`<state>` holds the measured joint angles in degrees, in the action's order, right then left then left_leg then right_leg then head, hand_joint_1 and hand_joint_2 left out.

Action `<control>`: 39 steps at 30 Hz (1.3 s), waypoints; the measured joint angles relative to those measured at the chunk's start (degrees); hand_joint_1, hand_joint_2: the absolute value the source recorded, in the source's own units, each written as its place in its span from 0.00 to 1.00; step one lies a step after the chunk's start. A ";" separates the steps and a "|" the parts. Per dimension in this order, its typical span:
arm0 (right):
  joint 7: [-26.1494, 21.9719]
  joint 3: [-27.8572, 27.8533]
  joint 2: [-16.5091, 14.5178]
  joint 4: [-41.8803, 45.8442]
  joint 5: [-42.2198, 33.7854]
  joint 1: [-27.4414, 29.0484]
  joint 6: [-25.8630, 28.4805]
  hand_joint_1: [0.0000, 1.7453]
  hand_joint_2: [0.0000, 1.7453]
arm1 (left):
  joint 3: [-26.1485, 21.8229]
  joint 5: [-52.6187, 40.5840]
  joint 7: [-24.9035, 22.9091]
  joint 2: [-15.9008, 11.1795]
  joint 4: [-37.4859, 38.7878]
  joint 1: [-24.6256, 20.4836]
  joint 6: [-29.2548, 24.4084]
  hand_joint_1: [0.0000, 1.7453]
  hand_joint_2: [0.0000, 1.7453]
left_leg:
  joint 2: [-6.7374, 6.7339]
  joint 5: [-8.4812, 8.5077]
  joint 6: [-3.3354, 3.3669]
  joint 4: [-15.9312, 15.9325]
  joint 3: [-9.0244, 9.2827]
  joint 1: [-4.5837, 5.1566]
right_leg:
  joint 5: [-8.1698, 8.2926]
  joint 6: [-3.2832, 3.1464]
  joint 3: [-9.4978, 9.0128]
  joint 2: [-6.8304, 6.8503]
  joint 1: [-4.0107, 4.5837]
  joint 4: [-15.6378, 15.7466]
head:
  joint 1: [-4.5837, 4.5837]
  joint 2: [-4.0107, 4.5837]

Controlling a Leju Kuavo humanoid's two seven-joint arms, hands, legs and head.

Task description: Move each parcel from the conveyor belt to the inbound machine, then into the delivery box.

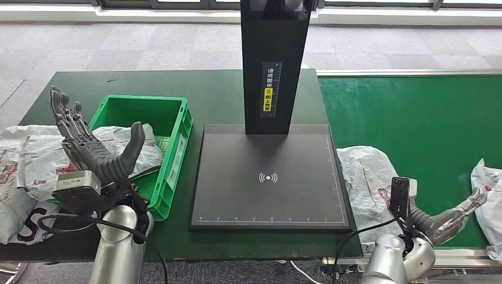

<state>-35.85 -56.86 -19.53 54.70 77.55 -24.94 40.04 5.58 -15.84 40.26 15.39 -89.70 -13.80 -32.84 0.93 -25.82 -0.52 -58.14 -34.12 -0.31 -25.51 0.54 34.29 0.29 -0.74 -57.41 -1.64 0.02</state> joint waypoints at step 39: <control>30.14 10.47 8.59 -31.91 8.76 -2.10 -7.65 0.00 1.00 | 0.24 -3.62 0.00 -0.26 -0.95 1.76 -0.52 0.00 1.00 | -0.06 0.00 0.00 0.00 0.01 -0.01 | 0.00 -0.01 0.01 -0.07 0.01 0.00 | 0.00 0.00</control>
<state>-5.71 -46.39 -10.94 22.79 86.31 -27.05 32.39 5.82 -19.46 40.26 15.13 -90.64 -12.04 -33.36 0.87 -25.82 -0.52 -58.14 -34.11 -0.32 -25.51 0.53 34.30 0.22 -0.73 -57.41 -1.64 0.02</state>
